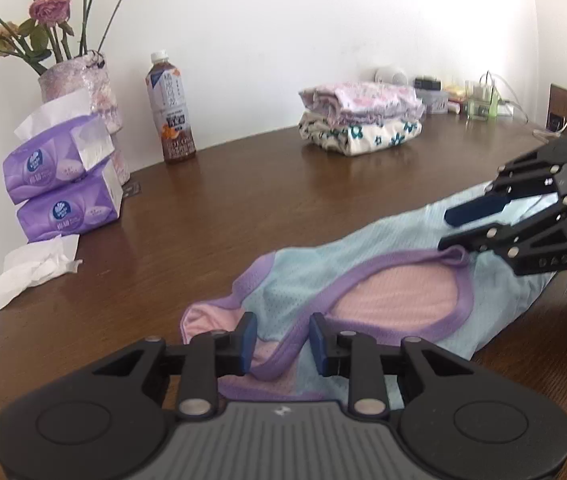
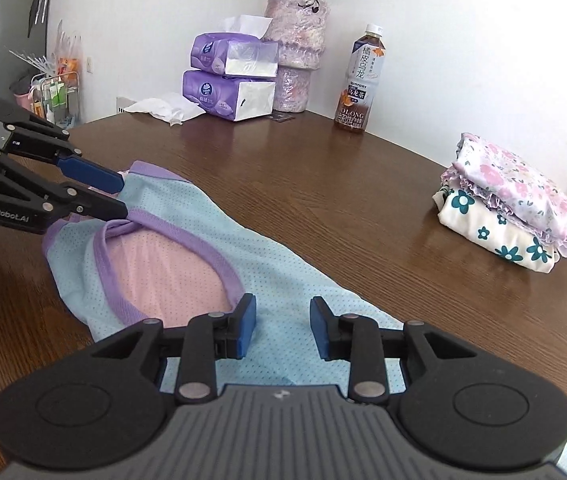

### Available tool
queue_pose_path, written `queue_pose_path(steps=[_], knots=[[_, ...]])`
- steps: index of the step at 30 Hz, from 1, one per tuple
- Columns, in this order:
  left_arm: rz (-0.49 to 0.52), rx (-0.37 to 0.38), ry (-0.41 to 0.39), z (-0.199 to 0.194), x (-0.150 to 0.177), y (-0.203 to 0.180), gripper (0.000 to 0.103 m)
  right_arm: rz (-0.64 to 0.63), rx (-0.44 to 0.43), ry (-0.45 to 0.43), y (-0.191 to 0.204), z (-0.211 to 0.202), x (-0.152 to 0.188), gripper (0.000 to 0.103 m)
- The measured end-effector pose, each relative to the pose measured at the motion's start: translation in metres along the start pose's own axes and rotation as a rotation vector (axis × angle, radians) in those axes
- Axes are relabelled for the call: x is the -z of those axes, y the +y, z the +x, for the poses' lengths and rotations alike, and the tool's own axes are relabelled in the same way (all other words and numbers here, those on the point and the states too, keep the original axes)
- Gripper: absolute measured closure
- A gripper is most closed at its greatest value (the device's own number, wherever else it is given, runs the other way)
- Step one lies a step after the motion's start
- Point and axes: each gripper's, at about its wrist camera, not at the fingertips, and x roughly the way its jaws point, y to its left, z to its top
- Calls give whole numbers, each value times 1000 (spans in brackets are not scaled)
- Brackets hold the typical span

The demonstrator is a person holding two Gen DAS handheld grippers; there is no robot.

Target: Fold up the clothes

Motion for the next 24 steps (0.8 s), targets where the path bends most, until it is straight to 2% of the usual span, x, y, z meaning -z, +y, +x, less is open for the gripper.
queue_pose_path(steps=[4, 6, 7, 8, 9, 10, 11, 15, 17, 19, 23, 24], knots=[[-14, -9, -18, -3, 2, 1, 76, 33, 2, -31, -1, -3, 4, 73], [-43, -12, -69, -14, 1, -1, 74, 82, -8, -59, -5, -7, 6, 72], [-57, -13, -95, -20, 0, -2, 64, 118, -22, -88, -8, -12, 7, 72], [-72, -15, -120, -25, -1, -4, 48, 141, -31, -117, -10, -19, 8, 69], [-89, -21, -147, -31, -2, -6, 41, 149, -28, -137, -11, -26, 7, 66], [-109, -22, -170, -36, -3, -9, 27, 153, -15, -150, -10, -32, 7, 58], [-129, -23, -191, -40, -3, -11, 21, 155, 6, -157, -9, -37, 8, 53], [-194, 8, -211, -47, 1, -23, 16, 190, 39, -161, -9, -54, 14, 37], [-216, 14, -198, -46, 4, -31, 14, 212, 63, -153, -12, -60, 20, 24], [-232, 26, -184, -46, 7, -38, 13, 240, 89, -144, -16, -65, 25, 20], [-251, 38, -171, -47, 11, -50, 11, 342, 134, -114, -35, -77, 42, 0], [-256, 40, -168, -47, 12, -53, 11, 364, 144, -109, -39, -81, 47, 1]])
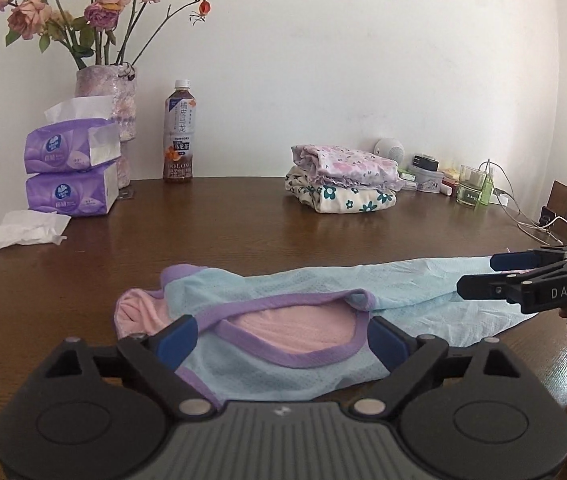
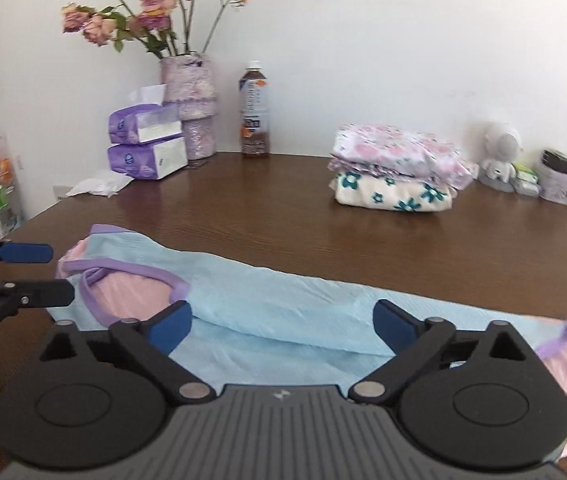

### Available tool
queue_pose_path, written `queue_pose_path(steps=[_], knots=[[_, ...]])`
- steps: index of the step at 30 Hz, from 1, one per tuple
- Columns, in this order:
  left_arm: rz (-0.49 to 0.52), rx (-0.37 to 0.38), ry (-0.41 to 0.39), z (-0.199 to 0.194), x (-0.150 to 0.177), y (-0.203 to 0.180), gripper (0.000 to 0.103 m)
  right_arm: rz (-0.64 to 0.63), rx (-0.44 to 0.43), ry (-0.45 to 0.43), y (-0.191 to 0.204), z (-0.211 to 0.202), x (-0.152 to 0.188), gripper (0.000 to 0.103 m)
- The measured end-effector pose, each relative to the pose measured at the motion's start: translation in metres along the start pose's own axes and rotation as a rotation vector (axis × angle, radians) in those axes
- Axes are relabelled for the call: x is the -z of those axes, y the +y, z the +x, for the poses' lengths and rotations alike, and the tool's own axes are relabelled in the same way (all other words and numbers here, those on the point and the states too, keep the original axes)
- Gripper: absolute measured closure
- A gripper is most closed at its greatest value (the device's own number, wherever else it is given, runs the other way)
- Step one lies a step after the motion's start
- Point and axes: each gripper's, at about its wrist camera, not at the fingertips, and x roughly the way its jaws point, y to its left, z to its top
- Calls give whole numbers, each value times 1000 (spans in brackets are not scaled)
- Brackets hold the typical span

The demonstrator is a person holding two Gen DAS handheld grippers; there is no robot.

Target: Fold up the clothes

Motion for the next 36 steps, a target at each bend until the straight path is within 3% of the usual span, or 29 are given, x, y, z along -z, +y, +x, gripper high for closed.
queue_pose_path(steps=[12, 23, 30, 36], knots=[[-104, 3, 0, -2, 15, -24, 10, 154, 164, 32, -62, -43, 41, 0], [-116, -3, -8, -12, 21, -44, 9, 178, 149, 32, -72, -63, 61, 0], [-168, -72, -9, -22, 23, -30, 9, 193, 118, 31, -73, -71, 69, 0], [-267, -193, -20, -19, 10, 8, 9, 161, 100, 40, -65, -66, 65, 0]])
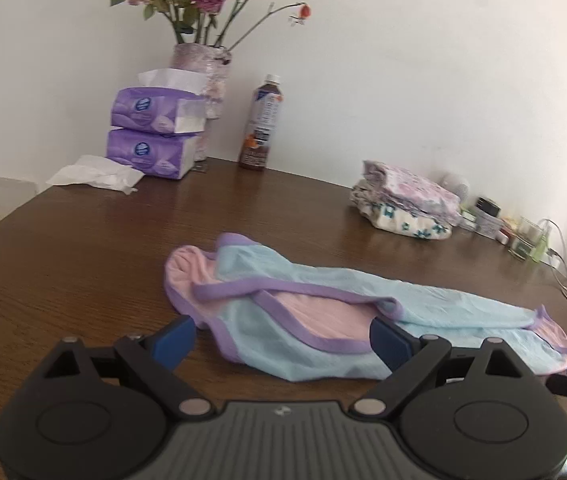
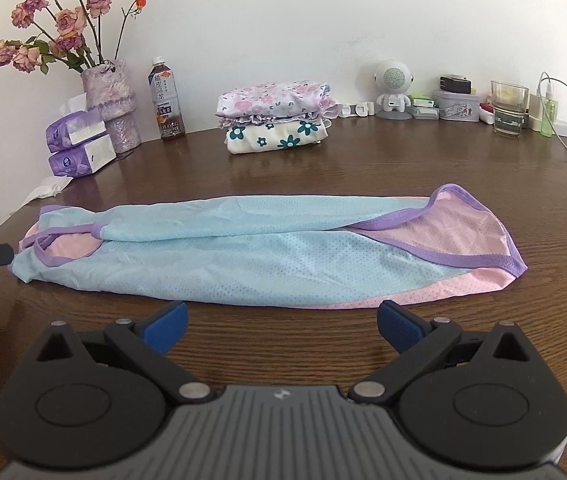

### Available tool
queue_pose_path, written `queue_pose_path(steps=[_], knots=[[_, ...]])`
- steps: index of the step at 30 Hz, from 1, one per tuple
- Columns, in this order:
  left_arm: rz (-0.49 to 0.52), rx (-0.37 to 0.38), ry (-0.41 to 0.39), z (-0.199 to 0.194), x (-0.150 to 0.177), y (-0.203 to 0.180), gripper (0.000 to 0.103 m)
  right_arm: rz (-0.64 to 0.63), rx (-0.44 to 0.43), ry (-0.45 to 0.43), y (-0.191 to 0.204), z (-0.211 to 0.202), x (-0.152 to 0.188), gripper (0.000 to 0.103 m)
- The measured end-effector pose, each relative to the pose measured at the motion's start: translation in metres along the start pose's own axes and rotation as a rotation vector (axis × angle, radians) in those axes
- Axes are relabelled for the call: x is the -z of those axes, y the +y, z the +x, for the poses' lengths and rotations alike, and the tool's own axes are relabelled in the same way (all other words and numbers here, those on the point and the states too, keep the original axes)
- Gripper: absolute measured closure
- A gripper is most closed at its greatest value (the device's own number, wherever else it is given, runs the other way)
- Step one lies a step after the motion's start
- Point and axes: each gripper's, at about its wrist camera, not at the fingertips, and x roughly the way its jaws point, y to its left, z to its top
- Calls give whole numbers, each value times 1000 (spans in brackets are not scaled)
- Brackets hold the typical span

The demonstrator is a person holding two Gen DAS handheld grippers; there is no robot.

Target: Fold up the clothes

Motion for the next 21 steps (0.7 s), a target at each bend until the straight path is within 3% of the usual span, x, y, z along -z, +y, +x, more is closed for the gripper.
queue_pose_path(steps=[5, 10, 16, 18, 19, 21], knots=[[-145, -43, 43, 33, -26, 32, 10, -56, -71, -23, 18, 7, -19, 0], [-128, -73, 67, 58, -32, 33, 15, -139, -146, -76, 45, 23, -49, 0], [-82, -93, 77, 76, -31, 23, 18, -162, -189, -79, 60, 48, -69, 0], [-80, -89, 73, 78, -32, 21, 29, -150, -199, -74, 58, 51, -69, 0], [-79, -87, 71, 79, -32, 21, 43, -145, -198, -70, 57, 53, -67, 0], [-99, -88, 66, 81, -32, 21, 57, -131, -191, -62, 54, 55, -65, 0]])
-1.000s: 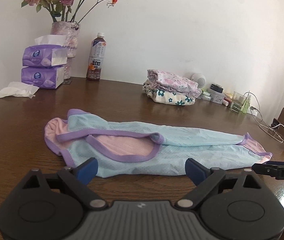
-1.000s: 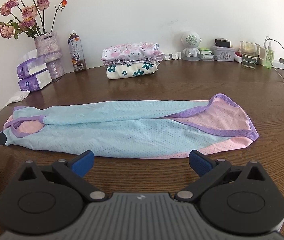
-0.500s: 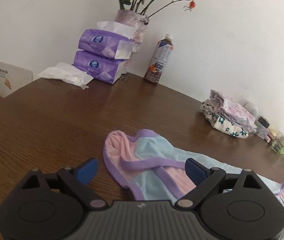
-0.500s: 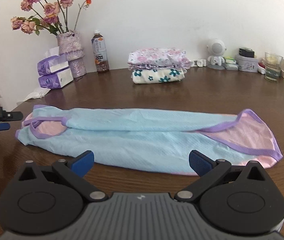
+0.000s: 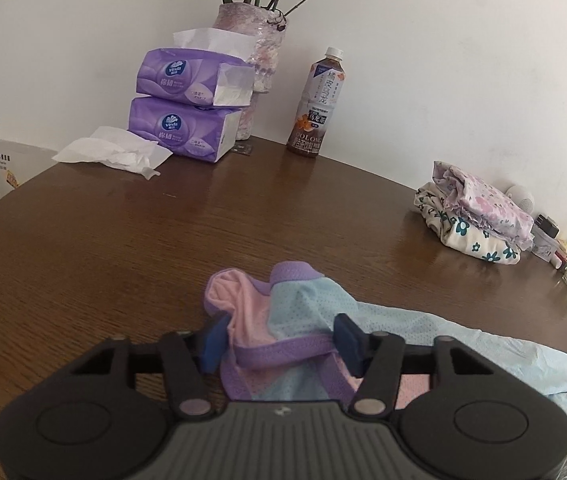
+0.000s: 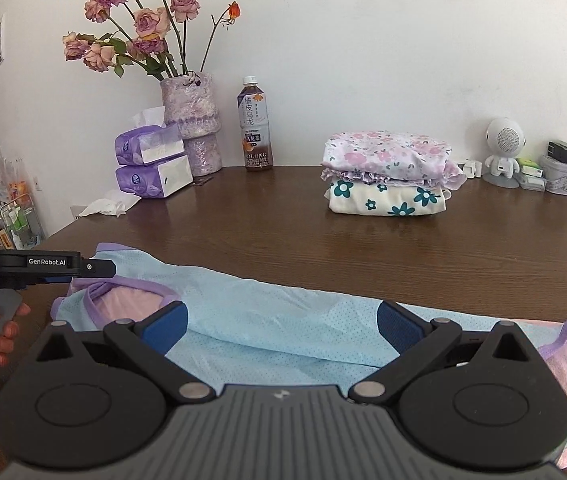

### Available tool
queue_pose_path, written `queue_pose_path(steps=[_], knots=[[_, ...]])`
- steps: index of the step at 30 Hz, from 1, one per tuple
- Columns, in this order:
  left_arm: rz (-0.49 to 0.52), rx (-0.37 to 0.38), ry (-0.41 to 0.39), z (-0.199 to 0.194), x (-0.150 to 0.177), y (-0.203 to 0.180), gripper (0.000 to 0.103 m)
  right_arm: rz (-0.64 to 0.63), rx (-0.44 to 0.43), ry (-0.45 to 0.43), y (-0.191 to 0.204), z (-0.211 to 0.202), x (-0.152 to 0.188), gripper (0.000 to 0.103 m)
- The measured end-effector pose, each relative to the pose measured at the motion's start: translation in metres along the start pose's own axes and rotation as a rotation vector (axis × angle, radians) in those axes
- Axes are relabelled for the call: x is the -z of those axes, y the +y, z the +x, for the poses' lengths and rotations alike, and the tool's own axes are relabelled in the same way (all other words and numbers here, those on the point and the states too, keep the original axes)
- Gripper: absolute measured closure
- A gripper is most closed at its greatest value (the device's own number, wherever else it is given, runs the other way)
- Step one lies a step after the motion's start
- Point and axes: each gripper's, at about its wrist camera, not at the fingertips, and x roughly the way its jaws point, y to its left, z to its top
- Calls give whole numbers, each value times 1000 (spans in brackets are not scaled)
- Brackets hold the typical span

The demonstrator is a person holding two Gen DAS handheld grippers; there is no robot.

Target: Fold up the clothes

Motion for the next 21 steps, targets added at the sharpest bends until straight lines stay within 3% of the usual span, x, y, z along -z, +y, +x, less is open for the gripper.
queue_pose_path(steps=[1, 4, 7, 9, 13, 21], knots=[[-14, 7, -1, 0, 0, 1, 63, 8, 1, 2, -2, 0, 1, 0], [-33, 4, -8, 0, 0, 2, 65, 34, -6, 5, -6, 0, 3, 0], [-14, 2, -11, -1, 1, -3, 89, 45, -16, 1, -7, -2, 4, 0], [2, 0, -15, -2, 2, -6, 92, 48, -14, 0, -9, -2, 5, 0], [164, -49, -76, -12, 4, -30, 95, 67, -10, 0, -15, -3, 5, 0], [737, -187, -210, -32, 31, -121, 95, 154, -3, 0, -41, -5, 8, 0]])
